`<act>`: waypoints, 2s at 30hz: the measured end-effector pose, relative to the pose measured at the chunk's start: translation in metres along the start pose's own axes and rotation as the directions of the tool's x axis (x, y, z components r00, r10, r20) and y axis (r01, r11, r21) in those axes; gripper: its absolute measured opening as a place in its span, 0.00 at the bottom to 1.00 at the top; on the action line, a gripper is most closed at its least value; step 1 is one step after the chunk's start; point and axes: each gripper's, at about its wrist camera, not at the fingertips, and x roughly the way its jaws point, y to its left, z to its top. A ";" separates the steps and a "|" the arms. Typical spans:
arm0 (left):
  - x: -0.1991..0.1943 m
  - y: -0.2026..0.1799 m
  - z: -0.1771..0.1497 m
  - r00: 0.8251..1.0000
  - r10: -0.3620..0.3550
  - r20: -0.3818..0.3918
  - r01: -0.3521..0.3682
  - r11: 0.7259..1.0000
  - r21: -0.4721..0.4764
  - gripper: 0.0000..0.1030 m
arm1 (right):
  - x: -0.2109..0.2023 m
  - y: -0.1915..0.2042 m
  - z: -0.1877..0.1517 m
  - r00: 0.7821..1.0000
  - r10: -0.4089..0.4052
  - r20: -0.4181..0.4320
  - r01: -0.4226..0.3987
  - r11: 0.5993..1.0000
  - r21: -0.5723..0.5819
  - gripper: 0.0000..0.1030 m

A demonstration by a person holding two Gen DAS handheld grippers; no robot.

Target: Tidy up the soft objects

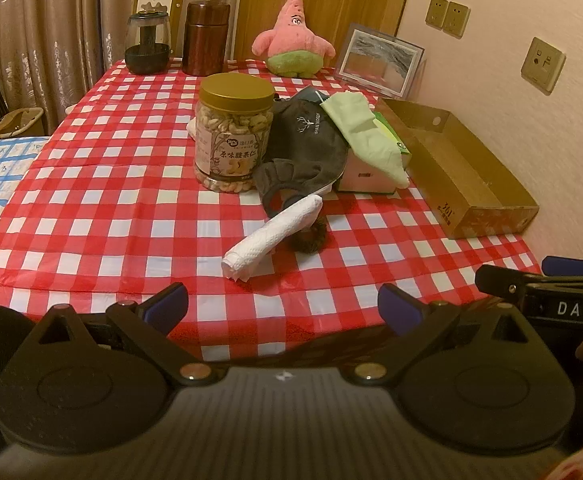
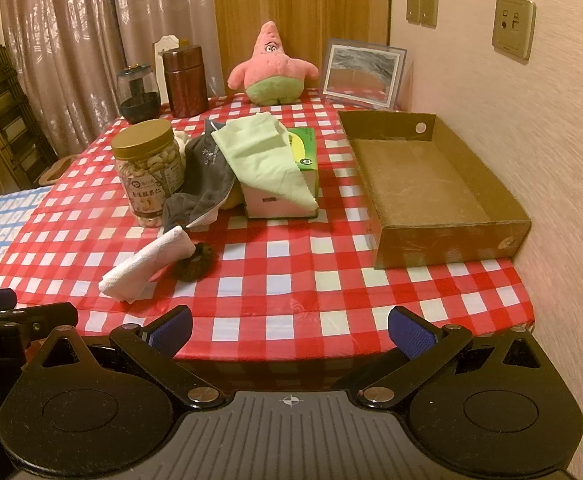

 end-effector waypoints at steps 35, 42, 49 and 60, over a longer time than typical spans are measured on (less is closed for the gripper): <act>0.000 0.000 0.001 1.000 -0.001 0.002 0.001 1.000 0.000 0.97 | -0.001 -0.004 0.001 1.000 -0.001 0.000 0.001 1.000 0.002 1.00; 0.000 0.000 0.001 1.000 -0.003 0.001 0.003 1.000 0.000 0.97 | -0.001 -0.003 0.001 1.000 0.002 0.000 -0.002 1.000 0.002 1.00; 0.006 -0.003 0.006 1.000 -0.020 -0.004 0.021 0.999 0.027 0.97 | 0.001 -0.010 0.004 1.000 0.001 0.005 -0.001 1.000 -0.003 1.00; 0.041 0.000 0.030 0.996 -0.071 -0.054 0.082 0.960 0.266 0.89 | 0.025 -0.009 0.017 0.999 0.032 0.023 -0.030 0.997 -0.066 1.00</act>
